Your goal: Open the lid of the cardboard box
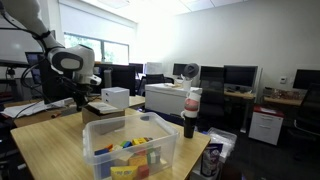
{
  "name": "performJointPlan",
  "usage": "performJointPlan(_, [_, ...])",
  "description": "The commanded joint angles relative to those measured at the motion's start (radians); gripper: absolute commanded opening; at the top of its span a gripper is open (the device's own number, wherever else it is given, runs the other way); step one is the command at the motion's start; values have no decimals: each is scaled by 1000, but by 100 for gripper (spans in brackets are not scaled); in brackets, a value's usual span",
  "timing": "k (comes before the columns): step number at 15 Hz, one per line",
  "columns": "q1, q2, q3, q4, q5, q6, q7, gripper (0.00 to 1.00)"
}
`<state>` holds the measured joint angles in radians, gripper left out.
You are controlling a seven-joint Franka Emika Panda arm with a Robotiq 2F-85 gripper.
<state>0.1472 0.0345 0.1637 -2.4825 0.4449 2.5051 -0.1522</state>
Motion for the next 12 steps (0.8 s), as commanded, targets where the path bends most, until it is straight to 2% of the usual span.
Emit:
performJointPlan(1, [13, -31, 20, -50, 59, 71, -56, 2])
performJointPlan(7, [20, -36, 25, -42, 56, 48, 12, 2])
performJointPlan(12, [16, -30, 19, -21, 54, 49, -5, 2])
